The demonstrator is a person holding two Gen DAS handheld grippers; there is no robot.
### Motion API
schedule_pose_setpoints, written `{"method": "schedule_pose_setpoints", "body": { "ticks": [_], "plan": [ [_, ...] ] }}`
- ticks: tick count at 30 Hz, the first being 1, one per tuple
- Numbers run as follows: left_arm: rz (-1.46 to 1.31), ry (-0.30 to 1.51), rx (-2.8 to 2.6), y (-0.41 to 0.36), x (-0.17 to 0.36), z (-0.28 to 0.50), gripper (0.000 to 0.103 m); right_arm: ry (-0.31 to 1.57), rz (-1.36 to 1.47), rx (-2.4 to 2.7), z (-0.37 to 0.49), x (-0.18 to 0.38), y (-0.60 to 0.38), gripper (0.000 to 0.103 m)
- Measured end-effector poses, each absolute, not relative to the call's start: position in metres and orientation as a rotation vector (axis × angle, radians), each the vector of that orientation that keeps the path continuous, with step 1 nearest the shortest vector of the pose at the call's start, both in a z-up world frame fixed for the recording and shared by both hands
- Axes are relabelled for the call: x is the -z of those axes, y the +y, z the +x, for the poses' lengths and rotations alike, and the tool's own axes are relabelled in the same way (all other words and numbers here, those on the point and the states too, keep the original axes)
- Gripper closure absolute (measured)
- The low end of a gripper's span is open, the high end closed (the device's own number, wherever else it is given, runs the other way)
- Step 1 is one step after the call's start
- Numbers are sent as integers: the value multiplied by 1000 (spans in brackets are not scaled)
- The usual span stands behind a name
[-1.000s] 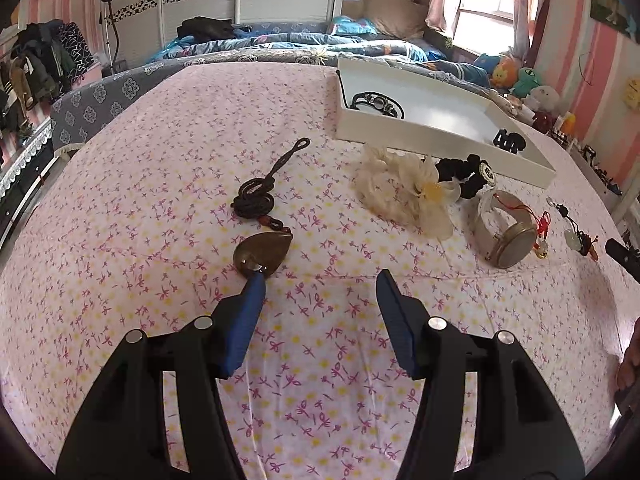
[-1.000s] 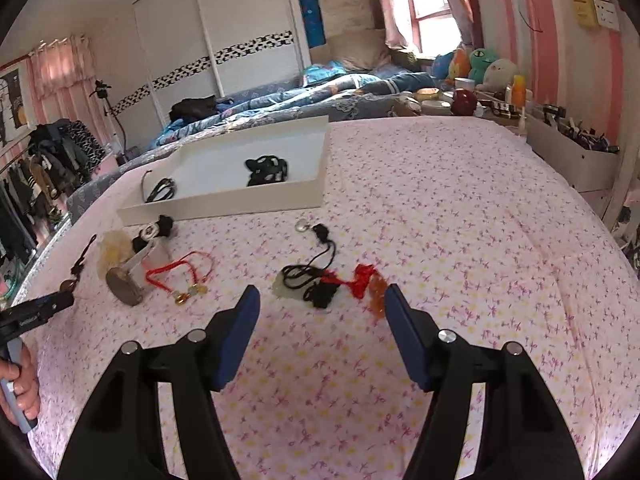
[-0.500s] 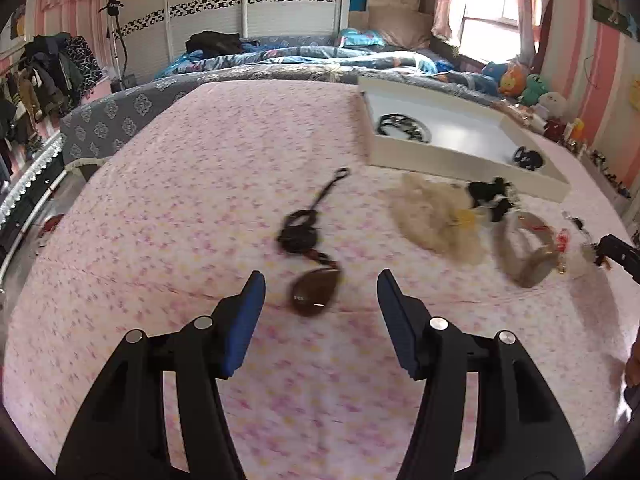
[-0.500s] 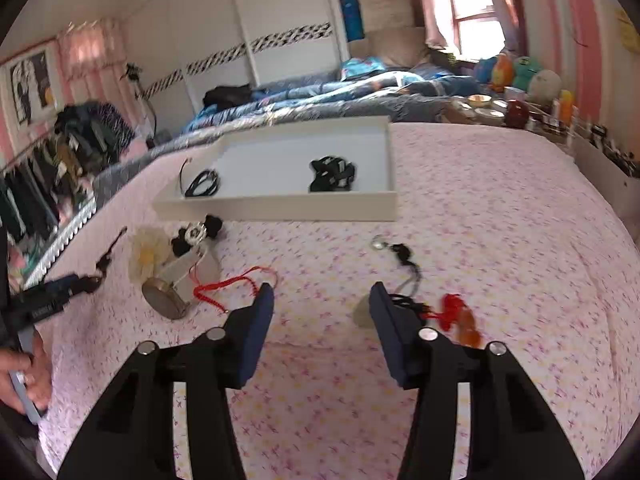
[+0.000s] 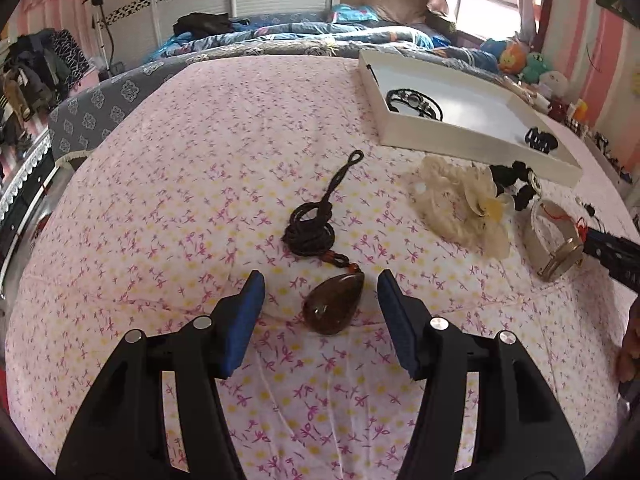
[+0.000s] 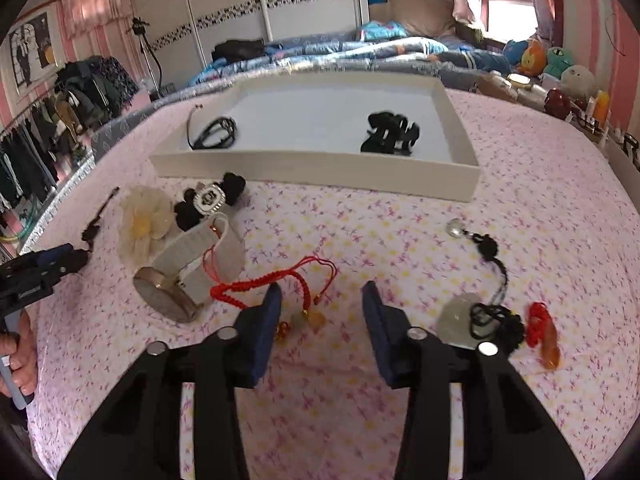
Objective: Organize jewelry
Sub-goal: 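Close left gripper on the pendant cord while right gripper closes on the red string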
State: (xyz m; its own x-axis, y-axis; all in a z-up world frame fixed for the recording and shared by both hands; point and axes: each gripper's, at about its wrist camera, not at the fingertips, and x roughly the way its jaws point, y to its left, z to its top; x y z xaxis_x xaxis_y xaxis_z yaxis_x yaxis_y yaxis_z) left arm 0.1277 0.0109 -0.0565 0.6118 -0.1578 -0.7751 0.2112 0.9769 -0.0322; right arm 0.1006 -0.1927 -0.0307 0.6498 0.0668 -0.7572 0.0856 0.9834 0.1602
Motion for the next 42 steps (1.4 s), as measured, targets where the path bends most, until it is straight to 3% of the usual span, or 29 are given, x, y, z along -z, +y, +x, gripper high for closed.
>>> {"method": "schedule_pose_setpoints", "body": {
  "ticks": [2, 4, 6, 10, 19, 21, 23, 30, 31, 32, 33, 42],
  "plan": [
    [76, 888, 214, 8, 57, 128, 45, 876, 185, 14, 106, 32, -190, 71],
    [85, 888, 214, 7, 57, 129, 45, 880, 170, 21, 109, 32, -187, 84],
    [95, 883, 213, 5, 57, 128, 56, 879, 169, 19, 110, 31, -187, 97],
    [90, 876, 236, 3, 56, 129, 74, 856, 193, 27, 105, 29, -192, 99],
    [39, 866, 250, 10, 54, 129, 79, 831, 212, 27, 98, 26, -197, 99],
    [24, 854, 246, 12, 52, 128, 90, 828, 217, 25, 98, 26, -199, 99],
    [27, 855, 245, 11, 52, 127, 92, 825, 219, 22, 97, 26, -199, 99],
    [27, 879, 242, 10, 52, 131, 90, 823, 230, 11, 98, 26, -203, 99],
    [9, 886, 232, 12, 51, 133, 84, 823, 230, 10, 98, 26, -203, 99],
    [3, 887, 220, 14, 51, 134, 62, 822, 230, 9, 98, 26, -203, 99],
    [7, 876, 202, 15, 50, 136, 56, 822, 230, 8, 98, 26, -203, 99],
    [58, 882, 164, 8, 55, 162, 62, 827, 236, 3, 98, 27, -202, 99]
  ]
}}
